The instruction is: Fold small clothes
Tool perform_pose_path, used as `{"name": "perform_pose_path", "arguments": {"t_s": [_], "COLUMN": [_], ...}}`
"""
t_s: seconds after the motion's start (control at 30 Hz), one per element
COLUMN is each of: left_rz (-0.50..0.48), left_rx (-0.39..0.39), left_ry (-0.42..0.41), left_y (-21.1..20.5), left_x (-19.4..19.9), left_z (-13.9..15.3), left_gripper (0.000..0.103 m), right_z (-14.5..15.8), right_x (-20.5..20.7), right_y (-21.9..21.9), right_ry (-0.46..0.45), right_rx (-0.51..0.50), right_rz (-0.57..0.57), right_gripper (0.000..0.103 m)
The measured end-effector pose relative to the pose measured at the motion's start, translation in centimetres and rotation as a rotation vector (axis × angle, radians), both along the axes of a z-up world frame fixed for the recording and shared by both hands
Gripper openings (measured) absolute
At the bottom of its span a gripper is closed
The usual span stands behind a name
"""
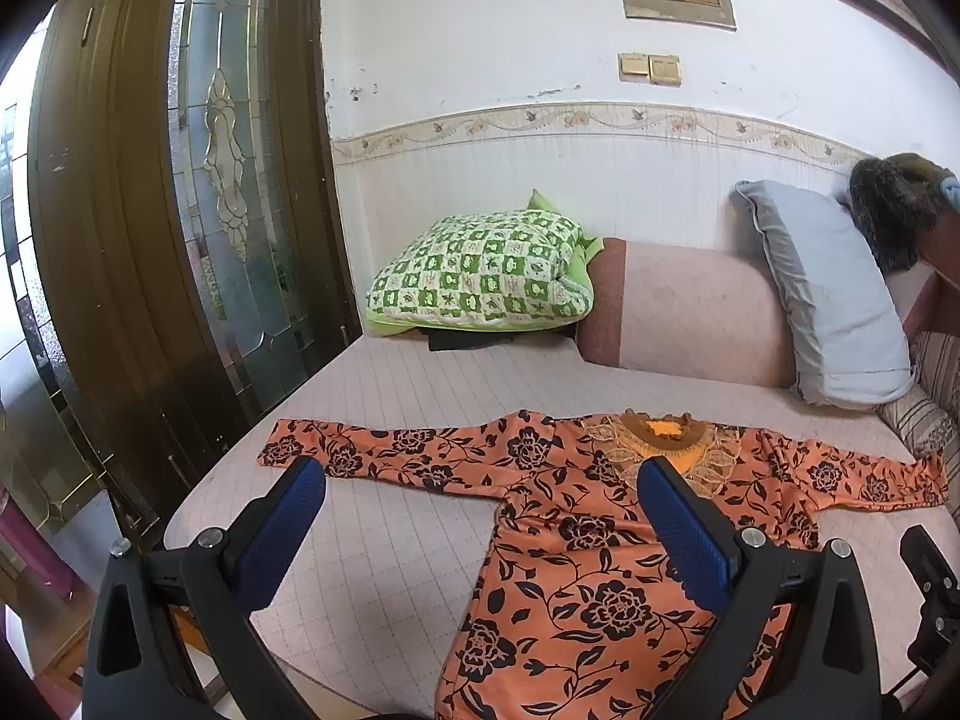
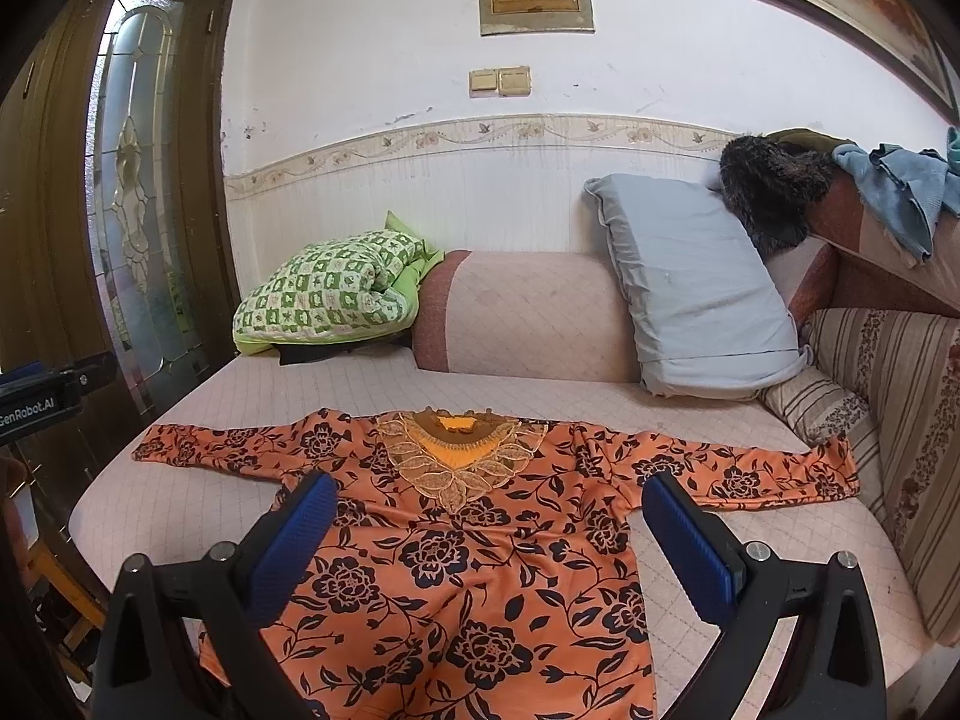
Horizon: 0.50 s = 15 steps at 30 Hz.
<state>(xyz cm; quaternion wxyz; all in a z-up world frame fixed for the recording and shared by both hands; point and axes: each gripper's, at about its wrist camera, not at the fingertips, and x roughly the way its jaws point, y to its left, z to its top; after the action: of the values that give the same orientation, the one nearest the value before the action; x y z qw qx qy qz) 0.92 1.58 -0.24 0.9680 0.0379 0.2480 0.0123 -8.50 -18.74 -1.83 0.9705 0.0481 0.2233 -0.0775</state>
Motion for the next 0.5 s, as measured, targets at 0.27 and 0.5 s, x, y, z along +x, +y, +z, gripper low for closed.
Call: {"name": "perform_pose_path", "arguments": {"t_s": [0.27, 0.5], "left_rz": [-0.005, -0.019], "left_rx": [0.012, 0.009], "left_ry": [0.027, 0.027], "left_y": [-0.7, -0.8], "left_x": [0.9, 0.8], "left_z": [-1.3, -1.5], "left_gripper": [0.103, 0.103], "right_z": [-1.0, -1.0], "right_x": [0.8, 1.0], "right_y": [-1.0, -1.1], "right_ry": [0.023, 0.022], "right_rx": [0.032, 0.044], "right_rz": [-0.011, -0.024], "right_gripper": [0.103, 0.103]}}
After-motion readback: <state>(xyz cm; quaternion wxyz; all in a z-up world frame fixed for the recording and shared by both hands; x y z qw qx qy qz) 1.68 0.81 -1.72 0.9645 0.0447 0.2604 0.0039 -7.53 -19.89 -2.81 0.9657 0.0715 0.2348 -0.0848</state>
